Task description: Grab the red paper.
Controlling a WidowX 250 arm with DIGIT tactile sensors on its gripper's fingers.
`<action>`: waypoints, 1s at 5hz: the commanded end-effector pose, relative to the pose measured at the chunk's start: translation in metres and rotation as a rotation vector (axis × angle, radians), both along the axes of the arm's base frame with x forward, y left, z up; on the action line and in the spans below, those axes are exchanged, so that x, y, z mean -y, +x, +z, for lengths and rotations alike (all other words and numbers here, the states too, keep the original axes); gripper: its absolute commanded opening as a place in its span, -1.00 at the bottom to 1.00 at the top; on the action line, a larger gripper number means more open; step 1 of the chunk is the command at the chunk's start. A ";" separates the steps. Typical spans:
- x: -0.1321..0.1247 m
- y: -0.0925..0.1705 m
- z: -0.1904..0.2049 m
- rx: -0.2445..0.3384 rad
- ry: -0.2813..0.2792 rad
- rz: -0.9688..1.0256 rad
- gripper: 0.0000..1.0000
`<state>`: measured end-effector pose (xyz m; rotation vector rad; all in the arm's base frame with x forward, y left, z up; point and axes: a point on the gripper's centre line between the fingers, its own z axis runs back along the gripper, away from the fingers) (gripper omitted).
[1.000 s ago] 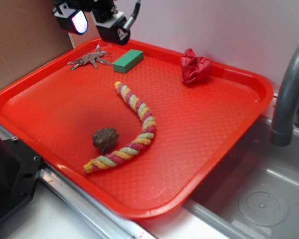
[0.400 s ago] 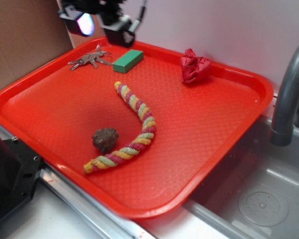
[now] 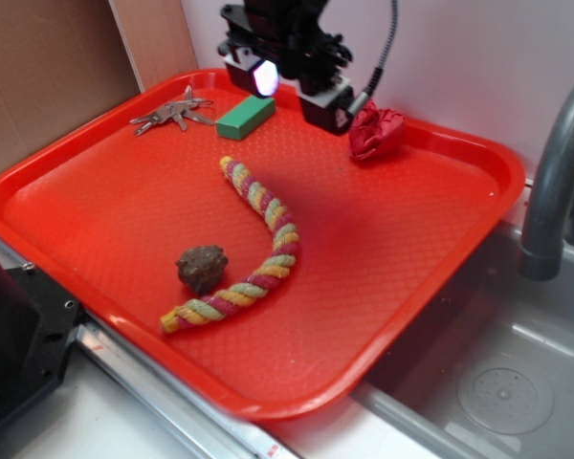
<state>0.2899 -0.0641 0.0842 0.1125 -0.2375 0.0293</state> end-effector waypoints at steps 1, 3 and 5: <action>0.003 0.044 -0.014 0.180 -0.067 0.057 1.00; 0.007 0.052 -0.043 0.200 -0.158 0.004 1.00; 0.015 0.061 -0.050 0.199 -0.160 -0.008 -1.00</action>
